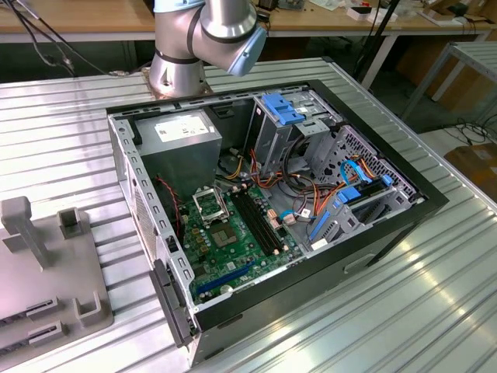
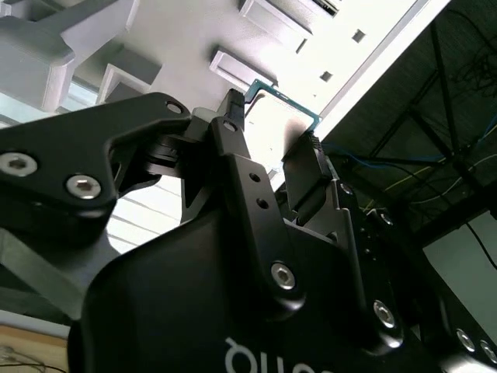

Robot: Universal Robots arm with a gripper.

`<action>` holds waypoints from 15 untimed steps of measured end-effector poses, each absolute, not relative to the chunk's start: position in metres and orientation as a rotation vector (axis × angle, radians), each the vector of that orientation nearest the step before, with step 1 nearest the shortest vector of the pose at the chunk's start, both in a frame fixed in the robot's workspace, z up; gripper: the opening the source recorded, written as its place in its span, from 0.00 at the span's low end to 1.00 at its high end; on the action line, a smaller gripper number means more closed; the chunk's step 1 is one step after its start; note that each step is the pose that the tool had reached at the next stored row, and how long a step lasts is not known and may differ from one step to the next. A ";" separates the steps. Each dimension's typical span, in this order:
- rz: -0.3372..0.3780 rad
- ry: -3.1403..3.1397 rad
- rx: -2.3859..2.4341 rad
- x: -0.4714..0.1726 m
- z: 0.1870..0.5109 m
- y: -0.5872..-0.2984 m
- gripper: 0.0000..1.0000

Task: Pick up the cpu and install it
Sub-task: 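Pick up the cpu and move it towards the insertion slot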

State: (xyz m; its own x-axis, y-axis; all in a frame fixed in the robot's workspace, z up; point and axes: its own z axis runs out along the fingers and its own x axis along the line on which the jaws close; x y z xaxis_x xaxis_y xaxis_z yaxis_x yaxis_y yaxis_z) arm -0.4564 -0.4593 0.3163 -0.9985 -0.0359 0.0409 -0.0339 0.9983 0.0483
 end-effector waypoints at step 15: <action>-0.074 -3.094 0.054 -0.456 0.335 -0.459 0.45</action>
